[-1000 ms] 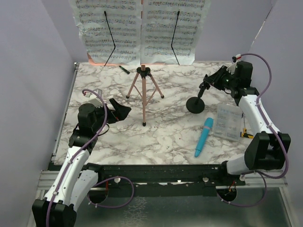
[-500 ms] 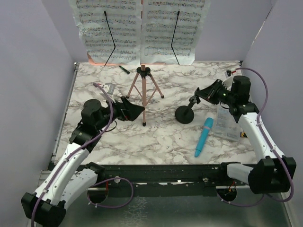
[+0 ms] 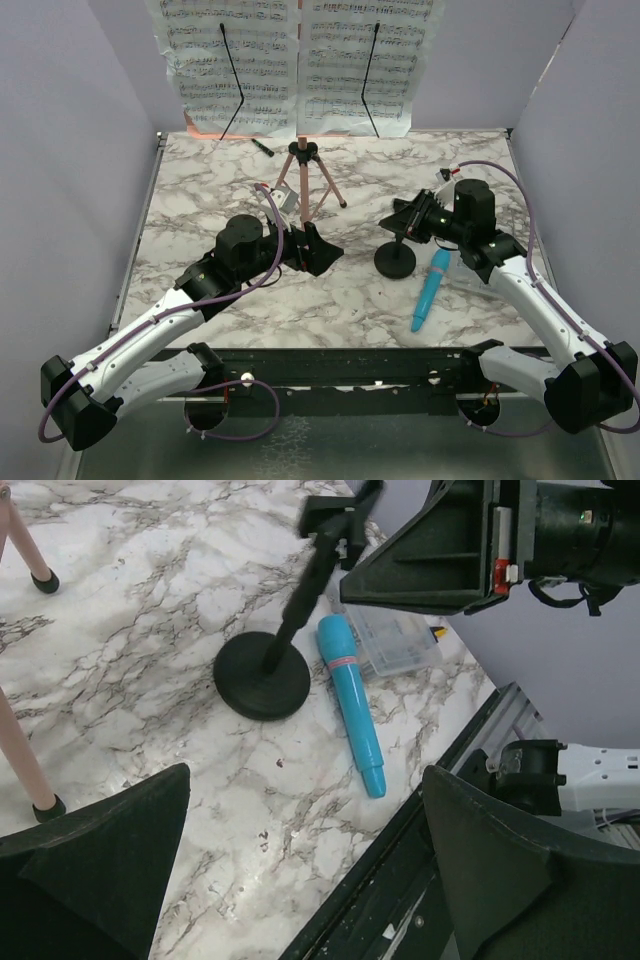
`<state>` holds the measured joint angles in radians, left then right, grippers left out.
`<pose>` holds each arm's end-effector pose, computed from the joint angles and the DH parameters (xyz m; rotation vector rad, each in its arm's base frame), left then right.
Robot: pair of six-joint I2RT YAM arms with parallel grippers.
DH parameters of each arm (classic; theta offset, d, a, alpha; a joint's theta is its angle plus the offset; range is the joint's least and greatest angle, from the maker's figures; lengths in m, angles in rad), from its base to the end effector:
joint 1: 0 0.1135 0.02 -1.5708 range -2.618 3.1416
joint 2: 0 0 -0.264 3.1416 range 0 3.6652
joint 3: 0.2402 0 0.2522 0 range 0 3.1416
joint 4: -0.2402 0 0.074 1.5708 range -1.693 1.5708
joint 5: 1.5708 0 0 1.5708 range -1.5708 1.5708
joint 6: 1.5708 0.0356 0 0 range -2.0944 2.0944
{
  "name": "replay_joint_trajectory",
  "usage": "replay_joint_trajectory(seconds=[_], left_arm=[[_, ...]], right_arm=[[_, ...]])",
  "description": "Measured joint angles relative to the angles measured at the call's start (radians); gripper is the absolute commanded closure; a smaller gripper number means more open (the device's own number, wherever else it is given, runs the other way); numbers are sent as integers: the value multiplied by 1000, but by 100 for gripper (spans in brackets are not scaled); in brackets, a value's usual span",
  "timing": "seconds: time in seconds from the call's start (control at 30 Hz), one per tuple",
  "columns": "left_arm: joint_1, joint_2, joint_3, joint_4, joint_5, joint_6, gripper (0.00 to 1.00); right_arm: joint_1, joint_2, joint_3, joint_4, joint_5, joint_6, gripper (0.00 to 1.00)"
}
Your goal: Set up the instrument practice props
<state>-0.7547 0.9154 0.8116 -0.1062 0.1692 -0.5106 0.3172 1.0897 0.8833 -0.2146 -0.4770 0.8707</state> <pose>0.1530 -0.1521 0.3344 0.3609 1.8708 -1.0396 0.2289 0.0923 0.3129 0.2600 2.1468 1.2050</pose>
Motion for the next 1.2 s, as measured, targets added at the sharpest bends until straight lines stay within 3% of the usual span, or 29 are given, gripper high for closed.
replay_joint_trajectory(seconds=[0.3, 0.53, 0.9, 1.2], left_arm=[[-60, 2, 0, 0, -93, 19, 1], [-88, 55, 30, -2, -121, 25, 1], [-171, 190, 108, 1, -216, 8, 1], [-203, 307, 123, 71, -222, -30, 1]], right_arm=[[42, 50, -46, 97, 9, 26, 40], [42, 70, 1, 89, 5, -23, 22], [42, -22, 147, -94, 105, -221, 18], [42, -91, 227, -262, 379, -356, 17]])
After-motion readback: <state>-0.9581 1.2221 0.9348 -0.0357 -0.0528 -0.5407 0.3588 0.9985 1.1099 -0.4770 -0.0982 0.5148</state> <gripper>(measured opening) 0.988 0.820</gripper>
